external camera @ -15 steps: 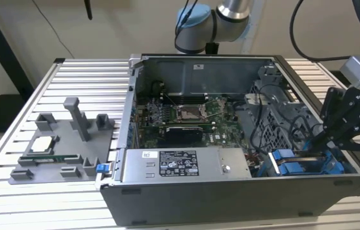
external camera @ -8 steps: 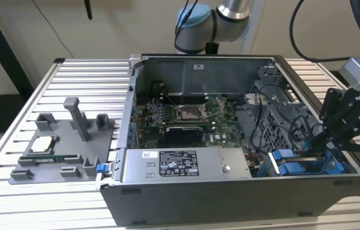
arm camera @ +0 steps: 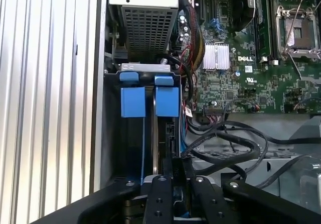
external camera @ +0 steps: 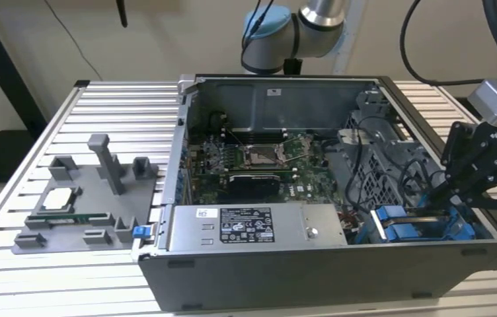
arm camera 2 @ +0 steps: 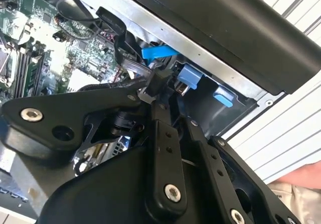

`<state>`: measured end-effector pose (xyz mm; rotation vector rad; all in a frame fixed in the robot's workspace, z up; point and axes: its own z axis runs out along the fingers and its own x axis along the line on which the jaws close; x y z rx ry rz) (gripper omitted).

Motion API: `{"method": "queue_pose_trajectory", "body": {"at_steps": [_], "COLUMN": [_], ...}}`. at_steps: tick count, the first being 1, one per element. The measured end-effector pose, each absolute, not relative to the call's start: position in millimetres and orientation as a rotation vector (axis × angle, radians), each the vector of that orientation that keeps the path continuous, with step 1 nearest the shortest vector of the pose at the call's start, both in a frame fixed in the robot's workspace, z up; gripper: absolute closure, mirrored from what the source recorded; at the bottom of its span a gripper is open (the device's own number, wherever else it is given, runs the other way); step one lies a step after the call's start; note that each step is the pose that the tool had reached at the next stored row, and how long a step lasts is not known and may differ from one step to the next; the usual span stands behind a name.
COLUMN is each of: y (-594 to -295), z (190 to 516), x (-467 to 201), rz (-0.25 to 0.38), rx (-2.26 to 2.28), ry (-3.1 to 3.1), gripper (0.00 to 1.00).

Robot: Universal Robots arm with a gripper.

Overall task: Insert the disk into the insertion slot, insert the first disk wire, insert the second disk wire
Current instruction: 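Insert the first disk wire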

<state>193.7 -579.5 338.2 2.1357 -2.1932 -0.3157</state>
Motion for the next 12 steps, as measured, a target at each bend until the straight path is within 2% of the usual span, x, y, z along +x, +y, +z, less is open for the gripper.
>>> {"method": "queue_pose_trajectory", "body": {"at_steps": [12], "y": [-578.5], "z": [333.0], "x": [193.8], "rz": [-0.316], "rx": [2.120], "ry": [-2.209], "gripper": [1.00]}}
